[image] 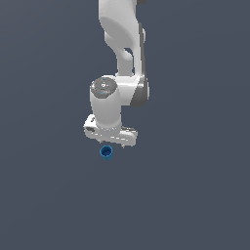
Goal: Pick up the object and move it to a goal position.
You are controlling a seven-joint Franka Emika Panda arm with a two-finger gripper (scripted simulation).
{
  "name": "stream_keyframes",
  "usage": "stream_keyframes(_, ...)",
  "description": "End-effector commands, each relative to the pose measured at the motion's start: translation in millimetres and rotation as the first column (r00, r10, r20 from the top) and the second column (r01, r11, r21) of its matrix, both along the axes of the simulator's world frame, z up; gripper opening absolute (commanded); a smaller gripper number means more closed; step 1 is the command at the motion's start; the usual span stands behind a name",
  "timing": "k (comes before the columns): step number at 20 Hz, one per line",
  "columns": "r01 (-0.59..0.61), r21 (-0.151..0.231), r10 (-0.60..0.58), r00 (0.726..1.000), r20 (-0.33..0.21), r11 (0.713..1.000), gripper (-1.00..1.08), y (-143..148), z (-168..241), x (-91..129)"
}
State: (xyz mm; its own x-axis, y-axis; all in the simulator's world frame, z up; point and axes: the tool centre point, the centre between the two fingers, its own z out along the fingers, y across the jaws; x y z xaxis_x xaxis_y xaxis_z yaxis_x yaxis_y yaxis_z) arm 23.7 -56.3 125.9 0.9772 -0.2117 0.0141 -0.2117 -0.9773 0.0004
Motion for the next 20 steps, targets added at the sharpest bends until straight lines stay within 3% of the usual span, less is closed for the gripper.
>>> stream_keyframes(1, 0.058, 0.002, -0.058, 0.998, -0.005, 0.998, 1.00, -12.5, -14.0, 1.9)
stream_keyframes(8, 0.138, 0.003, -0.138, 0.990, -0.013, 0.990, 1.00, -30.9, -34.4, 3.3)
stream_keyframes(20, 0.140, 0.003, -0.140, 0.990, -0.014, 0.990, 1.00, -31.5, -66.0, 2.0)
